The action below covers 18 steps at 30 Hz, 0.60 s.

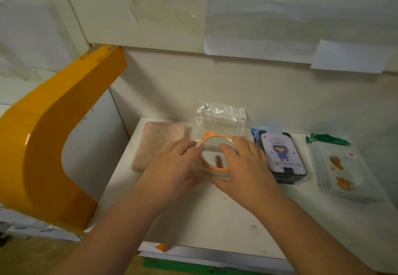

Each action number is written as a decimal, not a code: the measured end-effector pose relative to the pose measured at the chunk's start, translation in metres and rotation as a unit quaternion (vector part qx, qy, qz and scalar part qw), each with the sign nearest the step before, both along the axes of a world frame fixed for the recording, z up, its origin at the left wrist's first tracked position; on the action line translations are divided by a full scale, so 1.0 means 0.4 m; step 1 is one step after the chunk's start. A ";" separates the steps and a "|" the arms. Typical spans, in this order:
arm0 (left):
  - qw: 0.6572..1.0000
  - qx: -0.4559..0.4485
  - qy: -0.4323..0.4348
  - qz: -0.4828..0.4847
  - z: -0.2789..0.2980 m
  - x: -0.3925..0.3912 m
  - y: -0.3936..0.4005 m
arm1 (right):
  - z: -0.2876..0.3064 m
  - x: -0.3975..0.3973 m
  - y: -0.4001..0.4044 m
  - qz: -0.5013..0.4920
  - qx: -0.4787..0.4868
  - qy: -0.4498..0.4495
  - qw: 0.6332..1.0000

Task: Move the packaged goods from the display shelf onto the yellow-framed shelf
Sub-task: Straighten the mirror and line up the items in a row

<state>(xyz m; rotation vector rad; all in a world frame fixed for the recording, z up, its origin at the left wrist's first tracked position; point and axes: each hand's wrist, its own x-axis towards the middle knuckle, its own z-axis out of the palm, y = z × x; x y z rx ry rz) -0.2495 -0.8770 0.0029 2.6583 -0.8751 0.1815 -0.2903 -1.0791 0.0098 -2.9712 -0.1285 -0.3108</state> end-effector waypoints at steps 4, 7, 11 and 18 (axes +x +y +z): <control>0.996 0.026 0.002 0.088 -0.030 -0.036 0.079 | 0.023 -0.013 0.053 0.039 0.010 -0.035 0.999; 0.984 0.054 0.056 0.159 -0.048 -0.044 0.111 | 0.016 -0.010 0.112 0.078 0.015 -0.015 0.997; 0.980 0.039 0.085 0.174 -0.062 -0.025 0.125 | -0.006 -0.005 0.134 0.093 0.050 0.020 0.994; 0.982 0.065 0.065 0.164 -0.080 0.000 0.134 | -0.015 -0.018 0.074 0.072 0.087 -0.006 0.994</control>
